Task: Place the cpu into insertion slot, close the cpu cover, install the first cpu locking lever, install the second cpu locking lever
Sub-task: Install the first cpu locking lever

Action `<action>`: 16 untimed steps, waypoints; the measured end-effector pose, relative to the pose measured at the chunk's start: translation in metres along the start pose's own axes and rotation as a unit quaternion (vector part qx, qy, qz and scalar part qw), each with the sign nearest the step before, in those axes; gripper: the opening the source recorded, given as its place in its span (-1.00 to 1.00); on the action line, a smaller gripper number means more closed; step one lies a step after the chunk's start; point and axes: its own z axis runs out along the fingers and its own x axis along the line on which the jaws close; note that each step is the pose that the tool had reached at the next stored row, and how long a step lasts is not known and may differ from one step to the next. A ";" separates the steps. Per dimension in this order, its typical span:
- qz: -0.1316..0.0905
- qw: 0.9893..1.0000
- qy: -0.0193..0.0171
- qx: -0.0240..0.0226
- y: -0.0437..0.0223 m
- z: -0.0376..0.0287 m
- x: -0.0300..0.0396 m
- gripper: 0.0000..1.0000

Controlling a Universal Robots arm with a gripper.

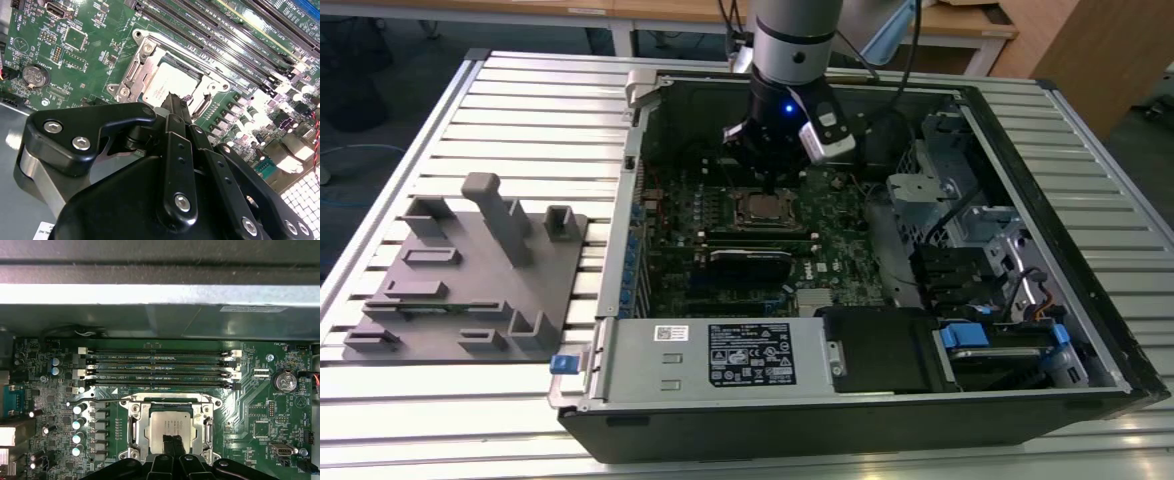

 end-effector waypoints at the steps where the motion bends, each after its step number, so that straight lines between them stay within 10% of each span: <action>1: 0.000 1.000 0.000 0.000 0.0000 0.0000 0.0000 -0.80; 16: 0.000 1.000 0.000 0.000 -0.0001 -0.0001 0.0091 -0.80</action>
